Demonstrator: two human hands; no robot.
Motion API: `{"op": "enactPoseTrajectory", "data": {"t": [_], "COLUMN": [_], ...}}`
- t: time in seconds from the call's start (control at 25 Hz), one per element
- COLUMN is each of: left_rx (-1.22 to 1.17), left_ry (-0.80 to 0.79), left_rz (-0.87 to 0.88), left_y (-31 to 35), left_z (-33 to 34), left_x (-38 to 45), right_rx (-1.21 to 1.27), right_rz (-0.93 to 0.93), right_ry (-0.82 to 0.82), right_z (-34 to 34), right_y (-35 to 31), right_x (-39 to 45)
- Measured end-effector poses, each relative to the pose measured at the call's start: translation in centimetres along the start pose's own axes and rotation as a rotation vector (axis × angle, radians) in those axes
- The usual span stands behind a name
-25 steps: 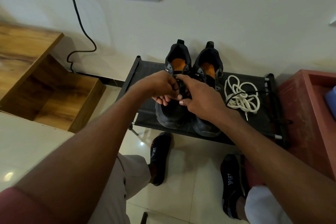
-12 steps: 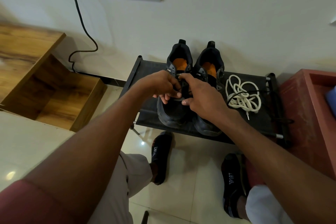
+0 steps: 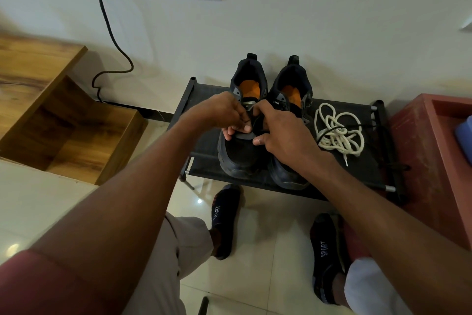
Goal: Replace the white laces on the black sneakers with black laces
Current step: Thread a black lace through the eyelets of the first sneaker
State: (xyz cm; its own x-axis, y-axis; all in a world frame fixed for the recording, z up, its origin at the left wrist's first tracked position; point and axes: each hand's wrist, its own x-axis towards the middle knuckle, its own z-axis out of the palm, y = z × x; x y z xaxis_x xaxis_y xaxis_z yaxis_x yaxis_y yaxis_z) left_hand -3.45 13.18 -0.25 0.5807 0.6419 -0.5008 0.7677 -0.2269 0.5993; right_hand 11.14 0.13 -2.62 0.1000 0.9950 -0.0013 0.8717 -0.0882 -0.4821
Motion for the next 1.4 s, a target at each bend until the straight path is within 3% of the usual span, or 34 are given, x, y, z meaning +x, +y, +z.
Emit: {"op": "enactPoseTrajectory", "data": {"t": [0.28, 0.48, 0.68, 0.8, 0.84, 0.92, 1.04, 1.16, 1.4], "left_rx": [0.104, 0.025, -0.053, -0.112, -0.119, -0.119, -0.139, -0.065, 0.045], "left_ry": [0.114, 0.185, 0.456, 0.402, 0.370, 0.364, 0.356, 0.372, 0.216], "left_rz": [0.025, 0.085, 0.162, 0.203, 0.212, 0.235, 0.259, 0.222, 0.187], "left_y": [0.2, -0.3, -0.2, 0.0, 0.3, 0.7, 0.8, 0.0, -0.6], "left_z": [-1.4, -3.7, -5.7, -5.0, -4.6, -4.1, -4.1, -3.6, -3.0], "left_x": [-0.8, -3.1, -5.8, -6.6, -6.4, -5.6, -4.4, -3.3, -2.2], "right_rx": [0.011, 0.003, 0.002, -0.156, -0.123, 0.233, 0.707, 0.843, 0.862], "right_rz": [0.021, 0.028, 0.066, 0.023, -0.027, -0.083, 0.081, 0.181, 0.313], "right_ry": [-0.023, -0.053, -0.098, -0.050, 0.002, 0.083, 0.035, -0.064, 0.130], "right_z": [-0.1, -0.2, -0.6, -0.9, -1.1, -1.5, -2.1, -2.0, -1.1], "right_y": [0.1, 0.1, -0.2, -1.2, -1.6, -2.5, -2.6, -1.9, -1.3], "right_x": [0.0, 0.2, 0.7, 1.0, 1.3, 1.9, 2.5, 2.5, 2.2]}}
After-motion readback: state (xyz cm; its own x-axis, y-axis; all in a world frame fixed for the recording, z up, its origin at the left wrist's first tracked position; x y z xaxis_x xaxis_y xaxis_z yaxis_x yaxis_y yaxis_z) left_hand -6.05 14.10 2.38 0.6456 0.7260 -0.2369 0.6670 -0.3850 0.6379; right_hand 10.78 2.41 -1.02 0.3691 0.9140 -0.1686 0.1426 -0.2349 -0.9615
